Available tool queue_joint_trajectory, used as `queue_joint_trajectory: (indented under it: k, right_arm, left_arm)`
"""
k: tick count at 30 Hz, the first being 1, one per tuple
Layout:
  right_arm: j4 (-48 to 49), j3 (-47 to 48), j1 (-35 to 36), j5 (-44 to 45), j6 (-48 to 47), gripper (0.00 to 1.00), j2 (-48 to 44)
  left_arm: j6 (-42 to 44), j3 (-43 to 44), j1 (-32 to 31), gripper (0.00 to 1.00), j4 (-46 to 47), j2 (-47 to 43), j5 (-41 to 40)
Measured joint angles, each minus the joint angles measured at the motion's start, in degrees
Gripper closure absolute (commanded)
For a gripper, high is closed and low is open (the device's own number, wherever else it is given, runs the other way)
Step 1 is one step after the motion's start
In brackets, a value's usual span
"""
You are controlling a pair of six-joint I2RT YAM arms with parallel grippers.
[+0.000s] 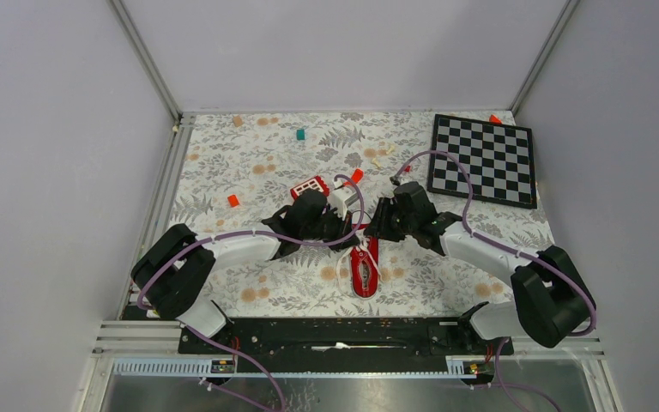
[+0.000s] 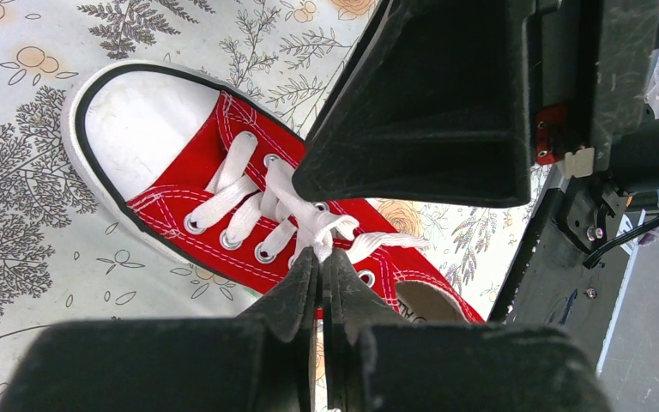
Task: Tie the shoes
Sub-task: Cross the shoelace with the shoelace.
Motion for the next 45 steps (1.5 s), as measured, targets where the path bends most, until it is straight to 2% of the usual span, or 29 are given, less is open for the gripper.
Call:
queue_joint_trajectory:
  k: [23, 45]
  right_arm:
    - [2.47, -2.99, -0.02, 0.59, 1.38, 0.62, -2.29]
    - [5.95, -3.02, -0.02, -4.48, 2.80, 0.60, 0.02]
  left_arm:
    - [0.00, 0.00, 0.00, 1.00, 0.00, -0.02, 0.00]
    - [0.00, 0.00, 0.00, 1.00, -0.04, -0.09, 0.00]
